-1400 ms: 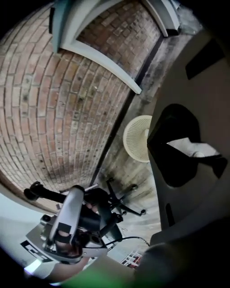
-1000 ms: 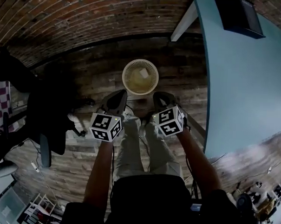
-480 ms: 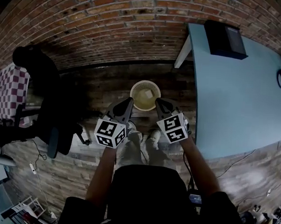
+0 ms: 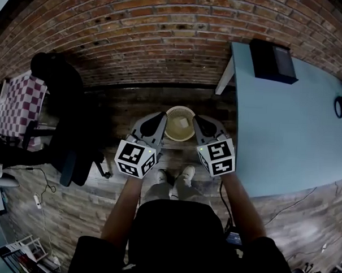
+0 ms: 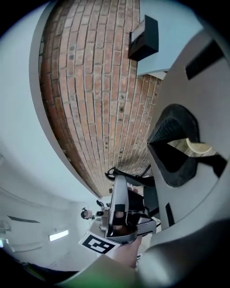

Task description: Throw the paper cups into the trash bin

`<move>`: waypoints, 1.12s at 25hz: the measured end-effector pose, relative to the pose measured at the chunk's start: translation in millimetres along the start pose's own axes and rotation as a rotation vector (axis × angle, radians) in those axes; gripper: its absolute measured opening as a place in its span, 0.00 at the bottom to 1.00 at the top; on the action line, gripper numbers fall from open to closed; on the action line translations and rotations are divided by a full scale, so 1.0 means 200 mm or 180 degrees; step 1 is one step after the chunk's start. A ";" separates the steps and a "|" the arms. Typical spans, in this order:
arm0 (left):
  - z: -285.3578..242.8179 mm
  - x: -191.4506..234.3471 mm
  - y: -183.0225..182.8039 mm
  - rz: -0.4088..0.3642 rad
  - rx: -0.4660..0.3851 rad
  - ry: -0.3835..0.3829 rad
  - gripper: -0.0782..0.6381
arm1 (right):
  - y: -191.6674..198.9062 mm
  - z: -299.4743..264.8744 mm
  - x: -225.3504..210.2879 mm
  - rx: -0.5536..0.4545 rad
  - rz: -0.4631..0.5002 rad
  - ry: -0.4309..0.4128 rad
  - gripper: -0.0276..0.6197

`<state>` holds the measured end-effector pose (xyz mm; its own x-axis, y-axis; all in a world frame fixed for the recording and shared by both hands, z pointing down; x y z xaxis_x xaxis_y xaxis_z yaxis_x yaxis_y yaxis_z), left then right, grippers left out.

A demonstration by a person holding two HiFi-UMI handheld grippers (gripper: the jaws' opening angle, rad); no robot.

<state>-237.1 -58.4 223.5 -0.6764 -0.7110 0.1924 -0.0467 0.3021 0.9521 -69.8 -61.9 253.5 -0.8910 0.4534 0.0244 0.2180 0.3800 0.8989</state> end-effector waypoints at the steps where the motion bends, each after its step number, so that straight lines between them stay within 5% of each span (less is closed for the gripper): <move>1: 0.01 -0.01 -0.03 0.0005 -0.0044 0.0016 0.12 | -0.02 0.01 0.01 -0.0043 -0.0024 -0.0019 0.05; 14: 0.19 -0.14 -0.16 -0.0164 -0.0209 0.0207 0.12 | -0.23 0.17 0.16 -0.0541 -0.0106 0.0018 0.05; 28: 0.66 -0.25 -0.13 -0.0281 -0.0397 0.0356 0.12 | -0.33 0.48 0.61 -0.0843 -0.0061 0.0146 0.05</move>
<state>-299.3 54.4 157.8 -0.5874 -0.7995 0.1252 -0.0061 0.1591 0.9872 -155.0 46.2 155.5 -0.9123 0.4089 0.0206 0.0945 0.1613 0.9824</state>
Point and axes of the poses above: the fingertips, and each gripper's own axes: z backward along the fingers, x to its left, y out of its underside, the point moved 7 cm from there along z, backward along the fingers, and after that the axes turned 10 degrees about y, right-handed, at the moved point
